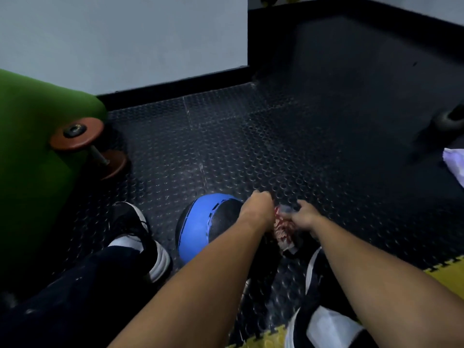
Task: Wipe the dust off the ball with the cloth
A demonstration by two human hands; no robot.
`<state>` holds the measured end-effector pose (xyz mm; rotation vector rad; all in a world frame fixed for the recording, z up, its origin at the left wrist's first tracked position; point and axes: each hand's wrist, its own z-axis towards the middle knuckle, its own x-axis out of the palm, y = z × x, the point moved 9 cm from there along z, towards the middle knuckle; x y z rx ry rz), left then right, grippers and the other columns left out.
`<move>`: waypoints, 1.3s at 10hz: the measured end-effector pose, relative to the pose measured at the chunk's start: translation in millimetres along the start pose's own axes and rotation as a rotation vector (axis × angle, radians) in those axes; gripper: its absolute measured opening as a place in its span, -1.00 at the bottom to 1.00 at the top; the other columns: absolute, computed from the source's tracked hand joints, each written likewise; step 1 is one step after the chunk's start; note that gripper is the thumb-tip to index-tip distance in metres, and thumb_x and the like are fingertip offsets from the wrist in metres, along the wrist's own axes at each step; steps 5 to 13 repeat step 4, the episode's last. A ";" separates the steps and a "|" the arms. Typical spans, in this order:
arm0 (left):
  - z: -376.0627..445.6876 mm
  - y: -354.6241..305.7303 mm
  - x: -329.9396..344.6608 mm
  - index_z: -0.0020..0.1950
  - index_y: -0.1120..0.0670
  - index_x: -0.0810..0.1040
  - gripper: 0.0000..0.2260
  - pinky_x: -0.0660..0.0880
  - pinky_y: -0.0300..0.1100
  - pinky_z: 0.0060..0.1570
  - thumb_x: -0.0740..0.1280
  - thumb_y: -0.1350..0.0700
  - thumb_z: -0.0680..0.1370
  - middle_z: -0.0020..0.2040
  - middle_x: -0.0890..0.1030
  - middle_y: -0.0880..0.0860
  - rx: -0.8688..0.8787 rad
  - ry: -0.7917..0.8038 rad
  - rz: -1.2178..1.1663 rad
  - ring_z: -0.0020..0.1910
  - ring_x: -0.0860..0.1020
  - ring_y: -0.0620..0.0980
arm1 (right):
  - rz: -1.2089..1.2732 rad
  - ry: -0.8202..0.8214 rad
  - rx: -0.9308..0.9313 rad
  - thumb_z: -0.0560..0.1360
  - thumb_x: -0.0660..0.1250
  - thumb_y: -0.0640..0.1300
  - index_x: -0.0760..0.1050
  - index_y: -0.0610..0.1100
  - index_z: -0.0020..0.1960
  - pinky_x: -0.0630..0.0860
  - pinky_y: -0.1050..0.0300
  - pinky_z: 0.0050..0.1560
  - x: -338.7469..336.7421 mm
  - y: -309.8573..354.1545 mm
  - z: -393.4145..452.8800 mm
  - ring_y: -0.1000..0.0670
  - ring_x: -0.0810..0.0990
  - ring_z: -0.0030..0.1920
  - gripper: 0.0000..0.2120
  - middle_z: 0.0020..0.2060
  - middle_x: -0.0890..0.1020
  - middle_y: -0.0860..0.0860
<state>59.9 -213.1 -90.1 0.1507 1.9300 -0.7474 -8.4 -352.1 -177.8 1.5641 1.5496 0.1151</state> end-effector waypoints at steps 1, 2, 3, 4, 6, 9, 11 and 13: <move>1.0 0.2 -18.7 0.20 0.23 0.58 -0.76 0.53 -0.04 0.13 0.26 0.28 0.56 0.21 0.57 0.22 0.018 -0.062 0.016 0.14 0.59 0.18 | -0.204 0.022 -0.015 0.47 0.44 0.06 0.21 -0.17 0.52 0.35 0.02 0.41 -0.4 -7.8 2.6 -0.17 0.44 0.38 -0.25 0.42 0.44 -0.16; -14.0 11.8 -59.6 0.19 0.23 0.60 -0.75 0.53 -0.02 0.14 0.27 0.27 0.55 0.19 0.61 0.22 0.013 -0.130 0.004 0.16 0.60 0.20 | -0.379 -0.005 -0.051 0.45 0.43 0.14 0.20 -0.11 0.54 0.35 0.01 0.42 -15.7 9.4 -10.6 -0.19 0.42 0.40 -0.22 0.42 0.44 -0.14; -49.9 29.5 -111.2 0.26 0.23 0.60 -0.70 0.50 -0.01 0.25 0.30 0.19 0.56 0.24 0.62 0.24 0.018 -0.180 0.019 0.25 0.57 0.22 | -0.527 -0.043 -0.076 0.46 0.43 0.11 0.16 -0.05 0.55 0.37 -0.06 0.41 -40.9 33.2 -37.8 -0.20 0.41 0.40 -0.22 0.45 0.40 -0.15; -101.8 47.6 -185.3 0.37 0.21 0.54 -0.62 0.43 -0.06 0.33 0.32 0.13 0.57 0.34 0.59 0.22 -0.052 -0.288 0.076 0.34 0.53 0.18 | -0.572 -0.097 -0.168 0.46 0.42 0.11 0.12 0.00 0.57 0.37 -0.10 0.40 -79.3 85.4 -89.6 -0.20 0.40 0.42 -0.20 0.48 0.36 -0.12; -101.8 47.6 -185.3 0.37 0.21 0.54 -0.62 0.43 -0.06 0.33 0.32 0.13 0.57 0.34 0.59 0.22 -0.052 -0.288 0.076 0.34 0.53 0.18 | -0.572 -0.097 -0.168 0.46 0.42 0.11 0.12 0.00 0.57 0.37 -0.10 0.40 -79.3 85.4 -89.6 -0.20 0.40 0.42 -0.20 0.48 0.36 -0.12; -101.8 47.6 -185.3 0.37 0.21 0.54 -0.62 0.43 -0.06 0.33 0.32 0.13 0.57 0.34 0.59 0.22 -0.052 -0.288 0.076 0.34 0.53 0.18 | -0.572 -0.097 -0.168 0.46 0.42 0.11 0.12 0.00 0.57 0.37 -0.10 0.40 -79.3 85.4 -89.6 -0.20 0.40 0.42 -0.20 0.48 0.36 -0.12; -101.8 47.6 -185.3 0.37 0.21 0.54 -0.62 0.43 -0.06 0.33 0.32 0.13 0.57 0.34 0.59 0.22 -0.052 -0.288 0.076 0.34 0.53 0.18 | -0.572 -0.097 -0.168 0.46 0.42 0.11 0.12 0.00 0.57 0.37 -0.10 0.40 -79.3 85.4 -89.6 -0.20 0.40 0.42 -0.20 0.48 0.36 -0.12; -101.8 47.6 -185.3 0.37 0.21 0.54 -0.62 0.43 -0.06 0.33 0.32 0.13 0.57 0.34 0.59 0.22 -0.052 -0.288 0.076 0.34 0.53 0.18 | -0.572 -0.097 -0.168 0.46 0.42 0.11 0.12 0.00 0.57 0.37 -0.10 0.40 -79.3 85.4 -89.6 -0.20 0.40 0.42 -0.20 0.48 0.36 -0.12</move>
